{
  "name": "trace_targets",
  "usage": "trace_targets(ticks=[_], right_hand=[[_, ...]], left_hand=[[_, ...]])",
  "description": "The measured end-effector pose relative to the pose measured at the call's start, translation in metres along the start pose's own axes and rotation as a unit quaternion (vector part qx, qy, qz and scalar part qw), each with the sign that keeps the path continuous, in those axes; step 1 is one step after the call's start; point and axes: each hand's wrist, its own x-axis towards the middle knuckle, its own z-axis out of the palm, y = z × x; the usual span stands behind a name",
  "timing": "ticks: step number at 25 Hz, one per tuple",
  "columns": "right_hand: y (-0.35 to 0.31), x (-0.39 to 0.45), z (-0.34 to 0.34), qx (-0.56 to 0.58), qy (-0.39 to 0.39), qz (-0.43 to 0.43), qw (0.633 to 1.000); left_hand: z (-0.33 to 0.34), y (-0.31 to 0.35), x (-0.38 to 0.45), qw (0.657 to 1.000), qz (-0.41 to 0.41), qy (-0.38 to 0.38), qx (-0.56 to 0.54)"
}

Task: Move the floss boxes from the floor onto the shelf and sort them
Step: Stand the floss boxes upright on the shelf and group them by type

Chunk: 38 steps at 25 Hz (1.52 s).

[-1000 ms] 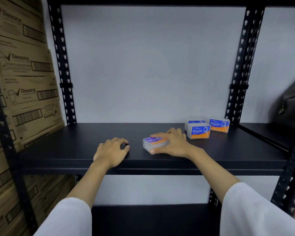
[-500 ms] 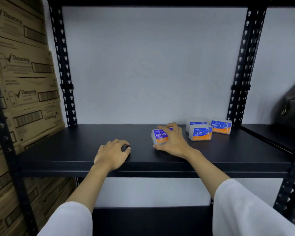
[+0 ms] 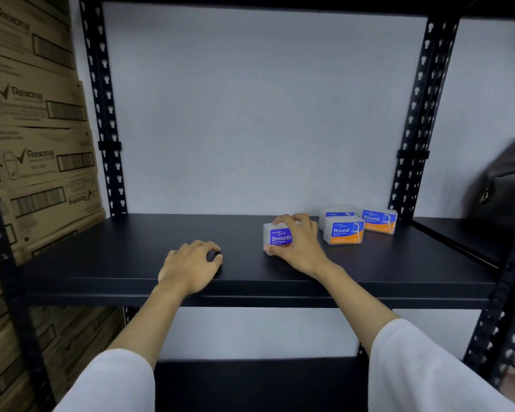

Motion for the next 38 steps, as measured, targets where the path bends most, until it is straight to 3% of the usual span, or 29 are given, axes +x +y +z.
trace_targets(ticks=[15,20,26,31,34,38], right_hand=[[0.008,0.074,0.040,-0.144,0.012,0.035,0.989],[0.003,0.047,0.027,-0.113,0.053,0.045,0.991],[-0.011,-0.015,-0.006,-0.051,-0.051,0.070,0.995],[-0.037,-0.069,-0.048,-0.011,-0.083,0.075,0.994],[-0.054,-0.107,-0.069,-0.027,-0.102,0.068,0.992],[-0.061,-0.163,-0.083,-0.071,-0.218,0.103,0.968]], left_hand=[[0.004,-0.002,0.004,1.000,-0.003,0.021,-0.002],[0.001,-0.001,0.002,1.000,-0.004,-0.004,-0.005],[-0.015,0.010,-0.025,0.998,0.002,0.041,-0.051],[-0.036,0.035,-0.075,0.995,0.050,0.073,-0.050],[-0.042,0.046,-0.106,0.996,0.043,0.024,-0.069],[-0.023,0.049,-0.147,0.988,0.027,-0.133,-0.079]])
